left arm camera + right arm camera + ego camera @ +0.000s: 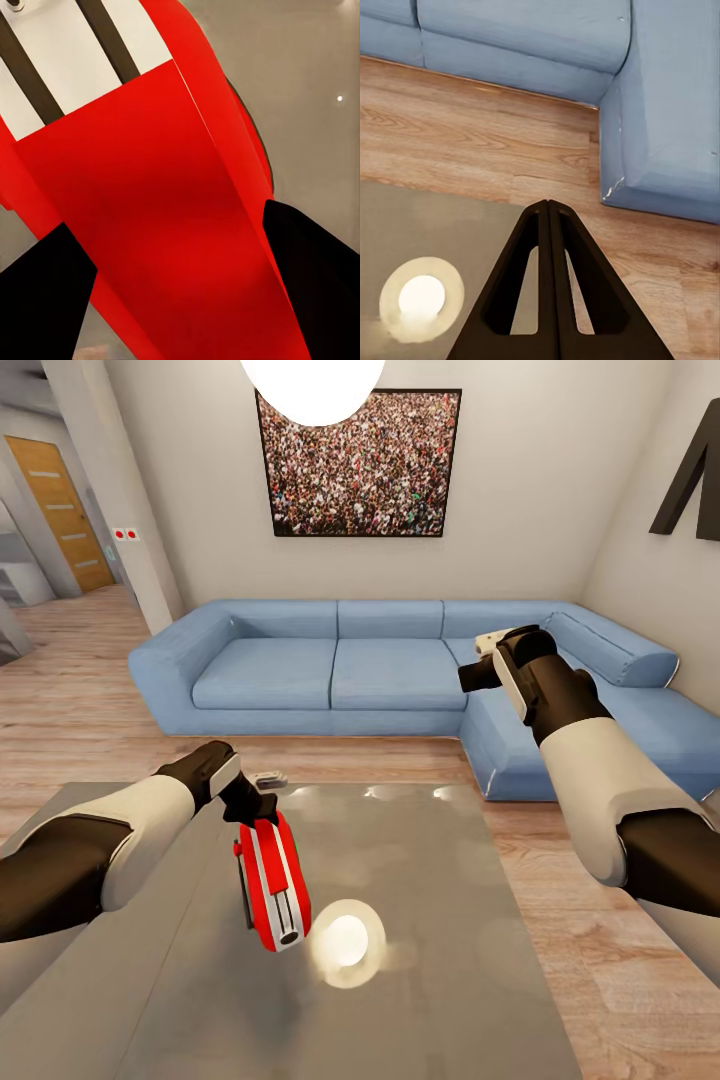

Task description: Turn on the radio receiver that's on the table in the living room.

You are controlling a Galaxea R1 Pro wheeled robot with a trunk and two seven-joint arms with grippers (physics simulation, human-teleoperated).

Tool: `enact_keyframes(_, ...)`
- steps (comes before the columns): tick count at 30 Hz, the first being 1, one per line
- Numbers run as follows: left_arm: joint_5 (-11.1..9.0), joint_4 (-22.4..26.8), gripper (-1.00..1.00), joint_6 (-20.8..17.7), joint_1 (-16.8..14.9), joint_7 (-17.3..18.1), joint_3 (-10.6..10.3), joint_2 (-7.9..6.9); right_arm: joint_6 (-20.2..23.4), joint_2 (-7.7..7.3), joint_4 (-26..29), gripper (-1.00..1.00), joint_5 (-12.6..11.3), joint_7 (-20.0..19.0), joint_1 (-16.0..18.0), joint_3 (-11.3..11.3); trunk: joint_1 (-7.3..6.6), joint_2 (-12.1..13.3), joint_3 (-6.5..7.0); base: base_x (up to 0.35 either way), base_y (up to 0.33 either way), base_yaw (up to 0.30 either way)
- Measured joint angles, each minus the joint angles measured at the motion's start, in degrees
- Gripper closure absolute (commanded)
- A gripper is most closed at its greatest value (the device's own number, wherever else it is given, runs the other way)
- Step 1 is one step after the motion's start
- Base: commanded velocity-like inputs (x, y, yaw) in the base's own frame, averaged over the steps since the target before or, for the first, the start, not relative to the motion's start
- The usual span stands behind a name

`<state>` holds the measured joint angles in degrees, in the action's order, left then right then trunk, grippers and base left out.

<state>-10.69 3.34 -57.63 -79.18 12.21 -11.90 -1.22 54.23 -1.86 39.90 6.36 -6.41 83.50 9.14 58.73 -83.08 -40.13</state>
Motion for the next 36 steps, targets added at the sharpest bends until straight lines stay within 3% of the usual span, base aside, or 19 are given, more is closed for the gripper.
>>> enact_keyframes(30, 0.0, 0.0, 1.00, 0.0, 0.0, 0.0, 0.0, 0.21, 0.0, 0.01, 0.0, 1.00, -0.1, 0.0, 0.0, 0.0, 0.00, 0.0, 0.00, 0.000, 0.000, 0.000)
enact_keyframes(36, 0.1, -0.1, 1.00, 0.9, 1.3, 0.0, -0.1, 0.24, 0.0, 0.01, 0.0, 1.00, -0.1, 0.0, 0.0, 0.0, 0.00, 0.0, 0.00, 0.000, 0.000, 0.000)
